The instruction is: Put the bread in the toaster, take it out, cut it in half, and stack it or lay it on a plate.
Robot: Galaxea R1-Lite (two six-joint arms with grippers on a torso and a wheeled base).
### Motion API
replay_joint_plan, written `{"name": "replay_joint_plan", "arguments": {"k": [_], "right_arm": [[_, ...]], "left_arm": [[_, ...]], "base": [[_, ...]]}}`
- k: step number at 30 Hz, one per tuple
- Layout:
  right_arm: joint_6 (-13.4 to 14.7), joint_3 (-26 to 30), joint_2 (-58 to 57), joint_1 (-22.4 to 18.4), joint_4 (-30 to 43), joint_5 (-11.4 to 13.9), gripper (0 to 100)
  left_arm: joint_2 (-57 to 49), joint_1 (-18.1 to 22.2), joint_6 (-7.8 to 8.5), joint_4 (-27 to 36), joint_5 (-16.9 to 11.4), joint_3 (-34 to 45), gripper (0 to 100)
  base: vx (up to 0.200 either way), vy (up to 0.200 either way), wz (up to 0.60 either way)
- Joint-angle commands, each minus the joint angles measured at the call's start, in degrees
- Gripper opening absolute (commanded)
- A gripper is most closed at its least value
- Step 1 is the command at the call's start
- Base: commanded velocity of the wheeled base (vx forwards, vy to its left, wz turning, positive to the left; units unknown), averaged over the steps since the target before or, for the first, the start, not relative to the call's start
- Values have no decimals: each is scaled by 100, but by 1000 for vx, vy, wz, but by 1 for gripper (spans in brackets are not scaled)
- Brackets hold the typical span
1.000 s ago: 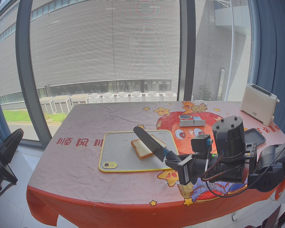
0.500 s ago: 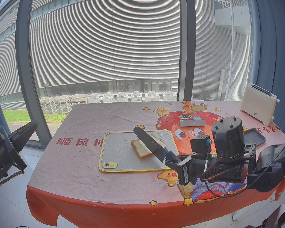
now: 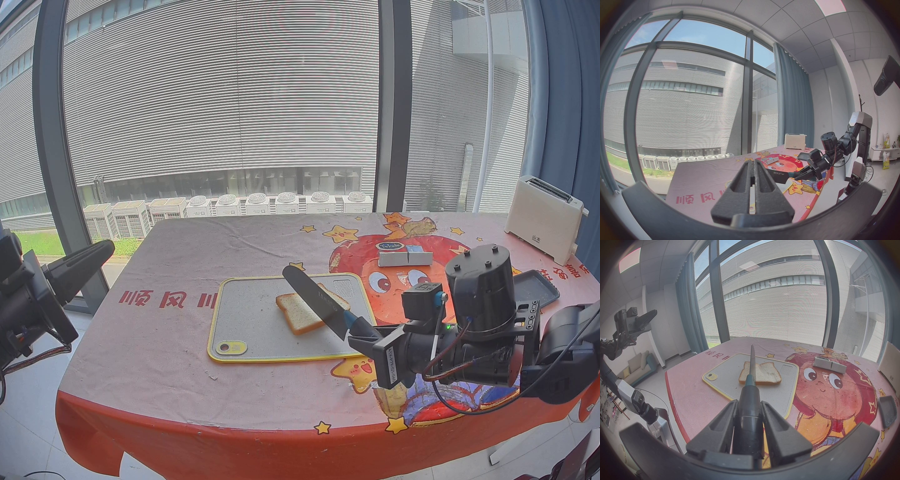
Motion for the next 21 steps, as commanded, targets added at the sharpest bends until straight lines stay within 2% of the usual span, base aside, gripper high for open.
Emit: {"name": "replay_joint_plan", "arguments": {"k": [1, 6, 13, 21], "right_arm": [[1, -5, 14, 4, -3, 1, 0], [1, 3, 5, 4, 5, 1, 0], [1, 3, 5, 4, -3, 1, 0], [1, -5, -4, 4, -3, 1, 0]], "left_arm": [[300, -330, 7, 2, -5, -62, 0], [388, -594, 7, 2, 48, -105, 0], [669, -603, 77, 20, 136, -193, 0], [1091, -611, 332, 2, 136, -308, 0]], "base": [[0, 0, 0], [0, 0, 0], [0, 0, 0], [0, 0, 0]]}}
